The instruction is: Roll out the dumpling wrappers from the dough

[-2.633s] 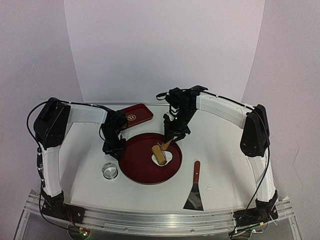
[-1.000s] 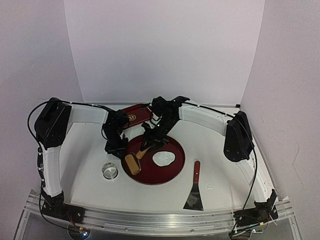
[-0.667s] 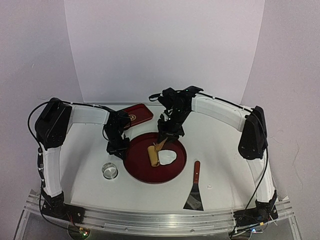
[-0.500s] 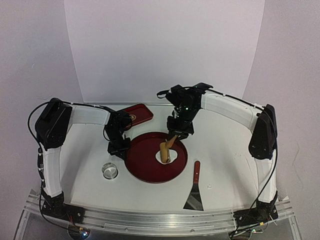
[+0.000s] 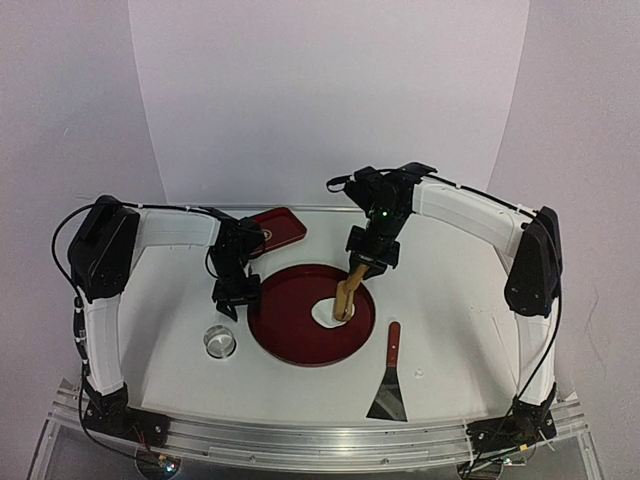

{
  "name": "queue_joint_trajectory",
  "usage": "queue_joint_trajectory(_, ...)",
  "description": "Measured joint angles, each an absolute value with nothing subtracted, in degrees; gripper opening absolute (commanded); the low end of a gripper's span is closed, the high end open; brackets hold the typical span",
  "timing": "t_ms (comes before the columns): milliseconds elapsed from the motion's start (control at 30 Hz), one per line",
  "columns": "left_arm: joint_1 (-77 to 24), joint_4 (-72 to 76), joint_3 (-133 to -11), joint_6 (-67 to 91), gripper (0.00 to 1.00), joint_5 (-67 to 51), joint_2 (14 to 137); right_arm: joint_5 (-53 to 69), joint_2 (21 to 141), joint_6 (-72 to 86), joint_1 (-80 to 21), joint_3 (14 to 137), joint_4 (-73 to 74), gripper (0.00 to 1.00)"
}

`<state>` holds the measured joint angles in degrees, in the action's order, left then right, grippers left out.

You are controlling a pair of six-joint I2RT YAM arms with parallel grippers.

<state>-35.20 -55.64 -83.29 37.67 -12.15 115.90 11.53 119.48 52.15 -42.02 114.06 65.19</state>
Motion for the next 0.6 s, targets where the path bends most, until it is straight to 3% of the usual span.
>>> queue_joint_trajectory(333, -35.2, -55.9, -87.9, 35.4, 0.39, -11.8, 118.7, 15.1, 119.4, 56.1, -41.4, 111.0, 64.0, 0.0)
queue_joint_trajectory(600, -35.2, -55.5, -87.9, 33.9, 0.05, -11.8, 121.5, 17.9, 118.0, 57.1, -40.8, 106.0, 59.1, 0.0)
